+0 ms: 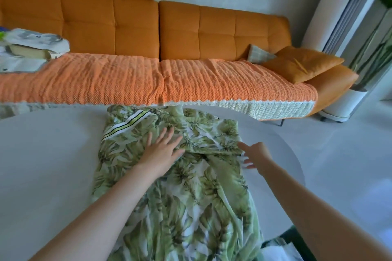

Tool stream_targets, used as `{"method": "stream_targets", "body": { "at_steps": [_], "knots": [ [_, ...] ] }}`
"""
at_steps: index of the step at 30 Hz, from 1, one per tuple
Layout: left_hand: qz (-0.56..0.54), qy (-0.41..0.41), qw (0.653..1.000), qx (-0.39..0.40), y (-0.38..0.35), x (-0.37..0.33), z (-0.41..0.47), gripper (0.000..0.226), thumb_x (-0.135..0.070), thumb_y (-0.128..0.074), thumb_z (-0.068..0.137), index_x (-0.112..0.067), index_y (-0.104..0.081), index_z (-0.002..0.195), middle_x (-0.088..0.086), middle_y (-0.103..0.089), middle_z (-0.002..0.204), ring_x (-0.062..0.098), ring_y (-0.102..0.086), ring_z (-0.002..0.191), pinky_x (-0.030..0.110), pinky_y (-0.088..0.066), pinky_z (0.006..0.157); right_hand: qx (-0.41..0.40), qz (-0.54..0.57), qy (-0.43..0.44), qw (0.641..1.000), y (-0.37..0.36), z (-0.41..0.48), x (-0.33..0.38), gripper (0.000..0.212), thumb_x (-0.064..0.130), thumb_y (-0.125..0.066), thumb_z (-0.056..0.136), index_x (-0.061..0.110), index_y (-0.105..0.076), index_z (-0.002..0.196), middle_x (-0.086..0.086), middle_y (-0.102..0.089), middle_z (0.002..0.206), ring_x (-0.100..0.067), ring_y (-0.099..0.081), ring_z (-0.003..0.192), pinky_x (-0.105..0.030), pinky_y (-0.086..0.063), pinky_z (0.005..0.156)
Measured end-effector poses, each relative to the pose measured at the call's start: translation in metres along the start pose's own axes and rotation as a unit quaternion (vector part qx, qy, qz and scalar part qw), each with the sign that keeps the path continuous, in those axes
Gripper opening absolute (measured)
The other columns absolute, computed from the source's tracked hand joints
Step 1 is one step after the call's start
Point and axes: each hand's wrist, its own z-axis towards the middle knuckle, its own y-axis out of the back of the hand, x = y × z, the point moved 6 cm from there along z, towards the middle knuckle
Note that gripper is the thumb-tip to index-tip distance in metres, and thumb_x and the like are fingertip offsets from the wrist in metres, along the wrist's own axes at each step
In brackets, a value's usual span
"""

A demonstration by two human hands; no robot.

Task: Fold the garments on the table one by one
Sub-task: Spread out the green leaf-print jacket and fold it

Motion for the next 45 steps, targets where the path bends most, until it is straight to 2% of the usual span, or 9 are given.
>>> {"method": "stream_targets", "body": {
  "at_steps": [9, 17, 19, 21, 23, 28, 37, 43, 45],
  "knots": [
    [0.047, 0.007, 0.999, 0.003, -0.060, -0.020, 0.026, 0.093, -0.069, 0.034, 0.063, -0.035, 0.009, 0.147, -0.005, 0.019, 0.155, 0.020, 0.019, 0.143, 0.056, 0.014, 0.112, 0.103, 0.144, -0.079, 0.981, -0.031, 0.015, 0.011, 0.038, 0.014, -0.075, 0.078, -0.001, -0.058, 0.108, -0.012, -0.062, 0.080, -0.021, -0.059, 0.058, -0.022, -0.047, 0.036],
    [-0.242, 0.032, 0.969, 0.041, -0.025, -0.016, 0.028, 0.052, -0.049, -0.025, 0.099, -0.033, -0.017, 0.148, 0.000, -0.018, 0.156, 0.021, -0.014, 0.144, 0.054, 0.004, 0.115, 0.032, 0.145, 0.085, 0.985, -0.050, 0.004, 0.041, 0.048, 0.004, -0.066, 0.082, 0.008, -0.052, 0.128, -0.012, -0.065, 0.108, -0.024, -0.065, 0.081, -0.038, -0.058, 0.071],
    [-0.368, 0.038, 0.928, -0.047, 0.006, -0.013, 0.025, 0.048, -0.036, -0.039, 0.099, -0.029, -0.029, 0.145, 0.007, -0.055, 0.130, 0.021, -0.062, 0.098, 0.042, -0.048, 0.095, 0.007, 0.072, 0.169, 0.983, -0.058, -0.009, 0.065, 0.048, 0.003, -0.061, 0.085, 0.011, -0.051, 0.131, -0.009, -0.065, 0.105, -0.016, -0.060, 0.062, -0.023, -0.054, 0.052],
    [-0.417, 0.039, 0.895, -0.153, 0.038, -0.004, 0.020, 0.040, -0.023, -0.042, 0.099, -0.023, -0.040, 0.139, -0.002, -0.061, 0.102, 0.003, -0.043, 0.043, 0.015, -0.041, 0.043, -0.019, 0.005, 0.252, 0.968, -0.074, -0.028, 0.091, 0.039, 0.000, -0.055, 0.086, 0.010, -0.058, 0.124, -0.007, -0.066, 0.098, -0.010, -0.055, 0.056, -0.015, -0.044, 0.042],
    [-0.436, 0.060, 0.876, -0.194, 0.055, 0.015, 0.014, 0.034, -0.023, -0.039, 0.100, -0.022, -0.047, 0.133, -0.012, -0.056, 0.095, 0.003, -0.033, 0.033, 0.015, -0.031, 0.037, -0.039, -0.071, 0.309, 0.948, -0.097, -0.049, 0.111, 0.042, -0.003, -0.052, 0.085, 0.015, -0.062, 0.122, -0.006, -0.065, 0.108, -0.017, -0.061, 0.070, -0.025, -0.053, 0.056],
    [-0.531, 0.192, 0.813, -0.144, 0.037, 0.067, 0.001, 0.031, -0.036, -0.041, 0.098, -0.020, -0.052, 0.122, -0.006, -0.056, 0.106, 0.015, -0.053, 0.095, 0.027, -0.039, 0.078, 0.061, -0.266, 0.403, 0.873, -0.185, -0.100, 0.114, 0.052, 0.003, -0.054, 0.088, 0.025, -0.048, 0.135, -0.008, -0.046, 0.123, -0.030, -0.056, 0.102, -0.040, -0.052, 0.081],
    [-0.425, 0.276, 0.855, -0.110, 0.036, 0.081, 0.050, 0.090, -0.048, -0.066, 0.081, -0.008, -0.020, 0.147, 0.011, -0.036, 0.144, 0.028, -0.045, 0.124, 0.032, -0.037, 0.076, 0.129, -0.280, 0.449, 0.839, -0.177, -0.125, 0.098, 0.060, 0.023, -0.046, 0.095, 0.023, -0.018, 0.148, -0.006, -0.040, 0.128, -0.028, -0.057, 0.093, -0.036, -0.046, 0.064],
    [-0.432, 0.307, 0.835, -0.145, 0.027, 0.087, 0.077, 0.037, -0.030, -0.059, 0.090, -0.001, -0.055, 0.113, 0.012, -0.061, 0.096, 0.017, -0.054, 0.064, 0.025, -0.039, 0.051, 0.114, -0.289, 0.296, 0.903, -0.116, -0.116, 0.055, 0.049, 0.056, -0.053, 0.085, 0.022, -0.042, 0.119, 0.005, -0.048, 0.111, -0.019, -0.055, 0.096, -0.034, -0.046, 0.076],
    [-0.479, 0.323, 0.799, -0.165, 0.025, 0.092, 0.082, 0.034, -0.021, -0.047, 0.096, 0.001, -0.052, 0.122, 0.014, -0.060, 0.100, 0.023, -0.058, 0.074, 0.028, -0.042, 0.056, 0.154, -0.338, 0.262, 0.891, -0.111, -0.120, 0.036, 0.040, 0.053, -0.058, 0.082, 0.022, -0.045, 0.105, 0.005, -0.051, 0.092, -0.019, -0.054, 0.085, -0.028, -0.040, 0.062]
  ]
}}
